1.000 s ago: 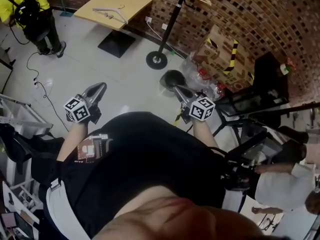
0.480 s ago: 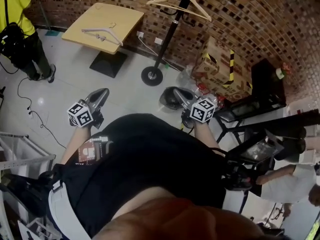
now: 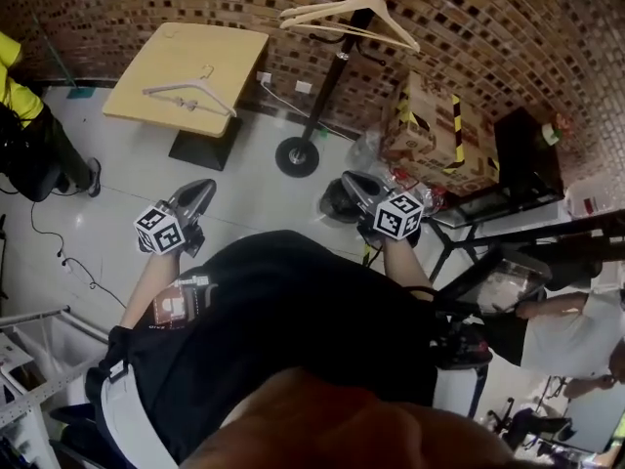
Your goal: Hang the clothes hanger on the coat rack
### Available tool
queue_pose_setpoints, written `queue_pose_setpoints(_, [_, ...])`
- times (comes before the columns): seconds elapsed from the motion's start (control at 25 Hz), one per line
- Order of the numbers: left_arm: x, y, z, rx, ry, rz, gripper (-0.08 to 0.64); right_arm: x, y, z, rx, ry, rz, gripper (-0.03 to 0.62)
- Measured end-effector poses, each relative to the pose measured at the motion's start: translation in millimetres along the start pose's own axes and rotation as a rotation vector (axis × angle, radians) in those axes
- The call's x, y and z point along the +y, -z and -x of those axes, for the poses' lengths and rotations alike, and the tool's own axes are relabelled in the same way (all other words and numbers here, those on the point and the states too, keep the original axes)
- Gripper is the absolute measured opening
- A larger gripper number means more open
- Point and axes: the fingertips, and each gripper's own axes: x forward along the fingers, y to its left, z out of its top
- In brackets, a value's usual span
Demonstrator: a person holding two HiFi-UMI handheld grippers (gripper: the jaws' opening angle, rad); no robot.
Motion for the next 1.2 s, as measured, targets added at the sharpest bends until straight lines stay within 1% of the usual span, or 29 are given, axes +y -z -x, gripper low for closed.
queue_pose_setpoints(0.12, [12.6,0.5,-29.9,0.021,-0.014,0.013,0.003,-28.9,-4.7,-16.9,0.013,-0.018,-0.017,0.014])
queue_pose_setpoints(0.24, [25.4,-5.6,-67.1,0.024,-0.028,-0.017,0.003,-61.5,-21.5,-38.1,0.012,-0.067,0.006,0.014])
queue_pose_setpoints(0.4, [47.5,-17.8,-107.3,-0.012,-0.099,-0.031,0.003,-106.8,-46.5,-67.1,0.032,-0.137,0.052,0.014])
queue_pose_setpoints(0.56, [65.7,-28.5,-152.2,-0.017,-0.152,-0.023,0.003,-146.0,-79.8,-91.9,0.04,-0.203,0.1,0.014])
queue_pose_setpoints(0.72, [74.7,-40.2,-196.4,-0.016,-0.15,-0.022,0.003,-173.4,-93.2,-110.7,0.055,-0.253,0.107,0.014])
queue_pose_setpoints(0.84, [85.0,-43.2,-221.4,0.018,-0.134,-0.028,0.003,-189.1,-95.2,-119.8,0.066,-0.259,0.093,0.014])
queue_pose_setpoints(0.96, [106.4,-47.9,-234.1,0.039,-0.123,-0.031,0.003,-198.8,-95.8,-128.8,0.069,-0.246,0.078,0.014])
queue_pose_setpoints(1.08, [134.6,-50.1,-242.0,0.047,-0.097,-0.022,0.003,-206.4,-95.8,-139.6,0.075,-0.203,0.053,0.014])
queue_pose_setpoints(1.2, [169.7,-56.5,-250.7,0.057,-0.045,-0.013,0.003,-206.2,-105.2,-156.4,0.074,-0.147,0.061,0.014])
